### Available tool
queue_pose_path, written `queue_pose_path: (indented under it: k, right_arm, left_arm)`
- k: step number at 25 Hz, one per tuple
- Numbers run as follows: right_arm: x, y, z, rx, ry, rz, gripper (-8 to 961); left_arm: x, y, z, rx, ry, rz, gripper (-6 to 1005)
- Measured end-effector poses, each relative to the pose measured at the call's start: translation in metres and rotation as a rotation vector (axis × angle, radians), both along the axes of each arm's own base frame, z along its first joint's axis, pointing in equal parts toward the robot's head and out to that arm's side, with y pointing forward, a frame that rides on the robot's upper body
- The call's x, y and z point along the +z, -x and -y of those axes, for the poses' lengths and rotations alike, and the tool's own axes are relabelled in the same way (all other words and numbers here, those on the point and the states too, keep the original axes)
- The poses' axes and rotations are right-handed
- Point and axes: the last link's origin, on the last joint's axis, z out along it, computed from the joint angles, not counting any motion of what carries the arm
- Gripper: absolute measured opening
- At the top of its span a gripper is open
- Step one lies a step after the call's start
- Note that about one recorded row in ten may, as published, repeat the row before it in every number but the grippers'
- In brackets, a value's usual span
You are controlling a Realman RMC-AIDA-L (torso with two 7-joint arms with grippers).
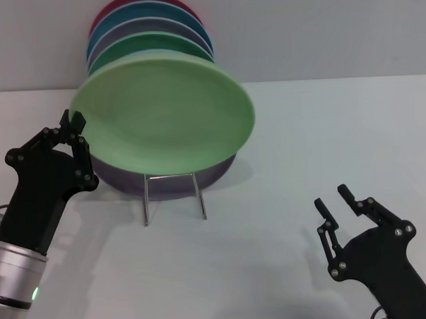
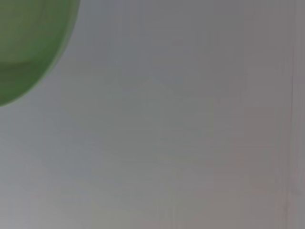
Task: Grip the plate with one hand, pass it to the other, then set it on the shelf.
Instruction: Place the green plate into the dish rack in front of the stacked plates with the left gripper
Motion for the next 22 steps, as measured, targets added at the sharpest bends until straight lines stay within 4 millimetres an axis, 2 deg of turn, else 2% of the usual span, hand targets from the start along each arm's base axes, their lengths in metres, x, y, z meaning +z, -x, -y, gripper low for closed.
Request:
queue_pose_path:
  k: [22]
  right_arm:
    - [0.008, 0.001, -0.021, 0.015, -0.011, -0.053, 282]
  left_arm:
    - [-0.017, 0.017, -0.001, 0.096, 0.103, -0.076, 33]
